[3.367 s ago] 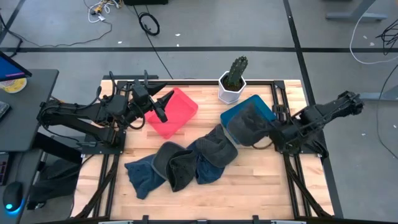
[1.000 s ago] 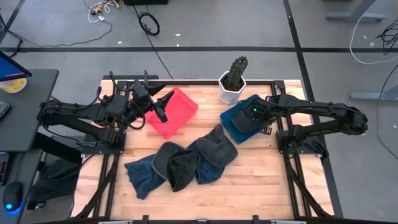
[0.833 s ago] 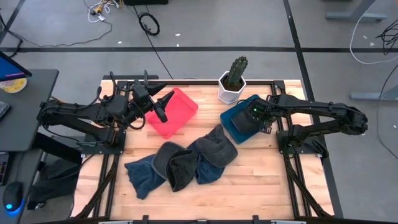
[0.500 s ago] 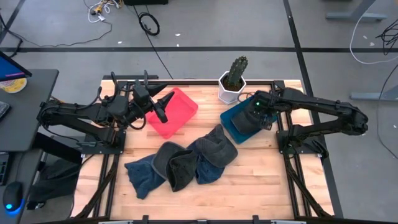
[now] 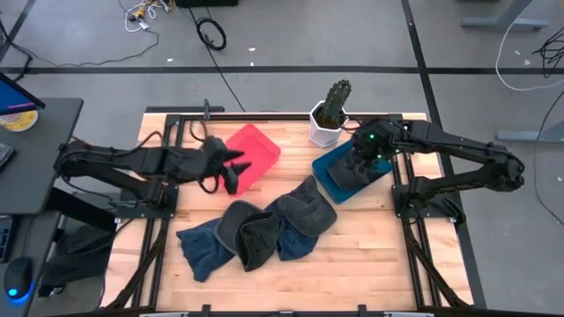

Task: Pick & Place hat
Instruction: Put the left black cap into the blue bin

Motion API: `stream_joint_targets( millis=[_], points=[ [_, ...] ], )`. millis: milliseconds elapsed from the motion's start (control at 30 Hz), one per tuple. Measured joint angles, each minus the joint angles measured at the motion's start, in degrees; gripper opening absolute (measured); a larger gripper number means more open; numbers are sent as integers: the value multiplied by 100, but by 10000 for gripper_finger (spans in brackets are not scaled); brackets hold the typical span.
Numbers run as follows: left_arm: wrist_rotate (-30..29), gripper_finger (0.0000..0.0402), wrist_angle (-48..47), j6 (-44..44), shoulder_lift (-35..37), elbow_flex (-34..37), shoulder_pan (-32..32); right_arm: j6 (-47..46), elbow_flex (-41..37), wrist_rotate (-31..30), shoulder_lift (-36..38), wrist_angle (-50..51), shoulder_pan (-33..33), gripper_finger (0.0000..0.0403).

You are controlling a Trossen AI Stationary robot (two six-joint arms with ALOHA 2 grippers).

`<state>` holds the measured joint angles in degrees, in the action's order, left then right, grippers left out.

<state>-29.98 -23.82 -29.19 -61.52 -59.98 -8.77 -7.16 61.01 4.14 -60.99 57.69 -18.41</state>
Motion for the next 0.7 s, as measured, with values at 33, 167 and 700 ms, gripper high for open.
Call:
stream_joint_targets(
  millis=[33,167,700],
  points=[
    [228,211,40,65,-88,-2,-15,25,0,1,0,-54,18,263],
    [1229,211,295,319,-515,-4,0,218,0,156,0,-203,60,263],
    [4210,211,-163,1236,-2016,-5,1105,464,0,1604,2,-637,68,262]
  ],
)
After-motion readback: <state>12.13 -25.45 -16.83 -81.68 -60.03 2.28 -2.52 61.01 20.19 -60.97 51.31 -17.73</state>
